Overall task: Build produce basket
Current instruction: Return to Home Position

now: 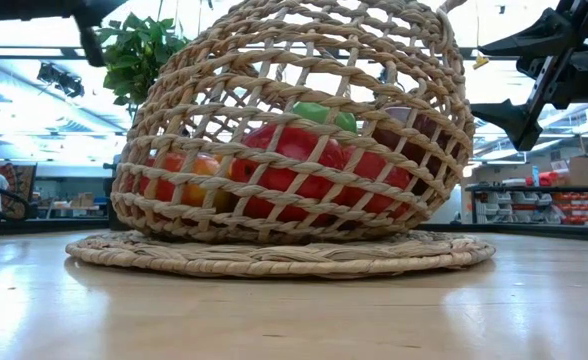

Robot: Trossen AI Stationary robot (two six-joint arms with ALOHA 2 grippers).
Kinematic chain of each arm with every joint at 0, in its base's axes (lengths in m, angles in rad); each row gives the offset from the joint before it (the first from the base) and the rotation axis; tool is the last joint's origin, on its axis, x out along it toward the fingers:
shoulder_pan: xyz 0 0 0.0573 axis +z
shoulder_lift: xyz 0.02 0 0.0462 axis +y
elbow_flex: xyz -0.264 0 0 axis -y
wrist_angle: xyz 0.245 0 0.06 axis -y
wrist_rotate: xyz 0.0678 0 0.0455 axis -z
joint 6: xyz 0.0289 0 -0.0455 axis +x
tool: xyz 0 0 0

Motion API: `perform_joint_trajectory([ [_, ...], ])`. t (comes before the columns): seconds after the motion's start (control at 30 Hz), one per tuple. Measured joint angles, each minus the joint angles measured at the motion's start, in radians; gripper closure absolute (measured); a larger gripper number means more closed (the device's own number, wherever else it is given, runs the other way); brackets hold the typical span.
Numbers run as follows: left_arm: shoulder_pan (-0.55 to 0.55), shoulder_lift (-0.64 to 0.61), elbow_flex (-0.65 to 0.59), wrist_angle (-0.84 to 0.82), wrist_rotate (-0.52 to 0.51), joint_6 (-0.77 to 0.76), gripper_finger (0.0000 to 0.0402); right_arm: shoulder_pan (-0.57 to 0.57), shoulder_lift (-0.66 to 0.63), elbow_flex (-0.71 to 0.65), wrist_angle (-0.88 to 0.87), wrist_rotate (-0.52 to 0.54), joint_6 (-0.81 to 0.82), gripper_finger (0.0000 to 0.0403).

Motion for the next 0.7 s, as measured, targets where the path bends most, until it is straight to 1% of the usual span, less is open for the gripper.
perform_joint_trajectory([
  [0.17,0.001,-0.205,-0.066,-0.057,0.001,0.035,0.0378,0.0,0.0,0.0,0.0,0.0,0.0,0.0037],
  [0.23,0.001,-0.274,-0.094,-0.065,0.001,0.037,0.0391,0.0,0.0,0.0,0.0,0.0,0.0,0.0037],
  [0.3,0.001,-0.324,-0.128,-0.068,0.001,0.036,0.0396,0.0,0.0,0.0,0.0,0.0,0.0,0.0037],
  [0.43,0.0,-0.309,-0.166,-0.05,0.026,0.019,0.0389,0.0,0.001,0.0,0.003,0.0,0.0,0.0037],
  [0.6,0.0,-0.305,-0.249,-0.052,0.046,-0.066,0.039,0.0,0.004,0.0,0.008,0.0,0.0,0.0037],
  [0.7,-0.004,-0.302,-0.249,-0.186,0.047,-0.122,0.0397,0.0,0.004,0.0,0.014,0.0,0.0,0.0037],
])
